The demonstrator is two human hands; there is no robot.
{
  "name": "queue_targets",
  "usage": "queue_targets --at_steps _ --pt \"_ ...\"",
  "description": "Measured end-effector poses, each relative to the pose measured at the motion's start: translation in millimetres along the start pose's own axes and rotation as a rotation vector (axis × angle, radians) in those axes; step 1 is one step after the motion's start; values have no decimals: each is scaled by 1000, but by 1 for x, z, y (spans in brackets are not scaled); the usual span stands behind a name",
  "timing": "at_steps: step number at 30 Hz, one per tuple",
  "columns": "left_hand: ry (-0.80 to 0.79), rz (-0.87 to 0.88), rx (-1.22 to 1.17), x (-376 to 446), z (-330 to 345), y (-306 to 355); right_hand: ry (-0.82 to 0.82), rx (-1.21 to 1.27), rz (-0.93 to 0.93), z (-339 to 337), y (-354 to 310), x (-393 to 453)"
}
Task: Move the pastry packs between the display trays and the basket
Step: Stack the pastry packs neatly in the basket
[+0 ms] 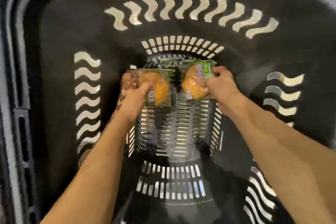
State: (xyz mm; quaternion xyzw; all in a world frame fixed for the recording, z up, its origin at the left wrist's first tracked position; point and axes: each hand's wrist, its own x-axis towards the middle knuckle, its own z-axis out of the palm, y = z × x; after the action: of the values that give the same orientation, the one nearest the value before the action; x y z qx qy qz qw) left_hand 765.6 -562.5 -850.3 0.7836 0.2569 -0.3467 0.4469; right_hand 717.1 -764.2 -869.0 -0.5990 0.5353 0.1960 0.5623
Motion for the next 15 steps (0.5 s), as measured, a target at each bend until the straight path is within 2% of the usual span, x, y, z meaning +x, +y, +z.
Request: queue_targets --at_steps 2,4,8,11,13,15 --pt "88 -12 -3 11 7 -4 -25 -45 -12 7 7 2" --pt "121 -70 36 26 14 -4 22 30 -6 13 21 4" --pt "152 -45 130 57 28 0 92 208 -22 20 39 14" --pt "142 -50 119 65 37 -7 124 196 -41 26 39 22" --pt "190 24 123 68 41 -6 163 37 -77 29 37 25" --pt "232 66 170 61 43 -7 239 -247 -154 31 35 22"
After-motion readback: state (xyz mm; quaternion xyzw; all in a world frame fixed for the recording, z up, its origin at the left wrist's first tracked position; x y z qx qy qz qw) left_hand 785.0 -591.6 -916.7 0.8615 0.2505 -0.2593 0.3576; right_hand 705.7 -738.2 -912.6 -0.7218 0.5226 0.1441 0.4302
